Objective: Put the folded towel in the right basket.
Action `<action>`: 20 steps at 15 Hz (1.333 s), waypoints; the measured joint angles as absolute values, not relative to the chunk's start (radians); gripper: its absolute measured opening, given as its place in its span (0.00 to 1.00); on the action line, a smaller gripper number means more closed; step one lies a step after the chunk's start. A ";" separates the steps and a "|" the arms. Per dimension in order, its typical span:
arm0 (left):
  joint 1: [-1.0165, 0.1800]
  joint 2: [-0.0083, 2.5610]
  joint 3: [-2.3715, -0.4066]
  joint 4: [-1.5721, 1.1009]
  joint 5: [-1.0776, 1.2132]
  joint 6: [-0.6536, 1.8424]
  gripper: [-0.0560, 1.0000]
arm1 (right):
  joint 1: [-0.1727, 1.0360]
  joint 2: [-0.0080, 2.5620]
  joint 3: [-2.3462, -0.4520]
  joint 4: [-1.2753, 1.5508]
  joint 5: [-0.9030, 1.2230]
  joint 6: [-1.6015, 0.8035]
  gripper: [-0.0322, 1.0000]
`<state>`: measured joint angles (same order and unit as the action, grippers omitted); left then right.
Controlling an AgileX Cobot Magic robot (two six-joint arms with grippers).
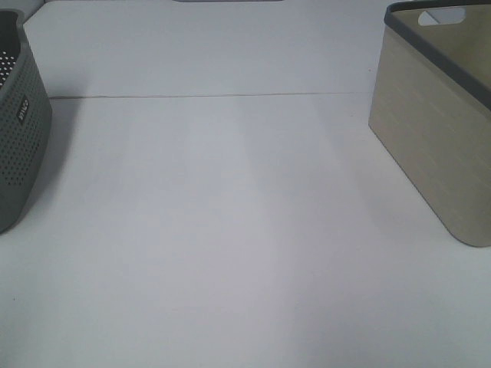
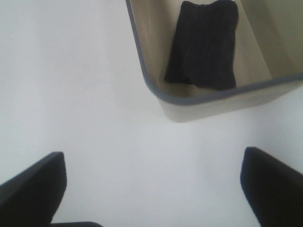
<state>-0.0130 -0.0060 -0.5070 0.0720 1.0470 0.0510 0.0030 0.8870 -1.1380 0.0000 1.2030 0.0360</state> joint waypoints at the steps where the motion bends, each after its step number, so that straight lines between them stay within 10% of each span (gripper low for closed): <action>1: -0.013 -0.006 -0.507 0.072 1.047 0.051 0.99 | 0.003 0.778 -1.053 -0.007 1.203 0.036 0.96; 11: -0.013 -0.006 -0.507 0.072 1.047 0.051 0.99 | 0.003 0.051 -0.502 -0.063 1.126 0.025 0.96; 20: -0.013 -0.006 -0.507 0.068 1.047 0.056 0.99 | 0.003 -0.002 -0.453 0.015 1.107 -0.043 0.96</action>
<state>-0.0130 -0.0060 -0.5070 0.0680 1.0470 0.0560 0.0030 -0.0020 -0.4530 0.0150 1.1070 -0.0430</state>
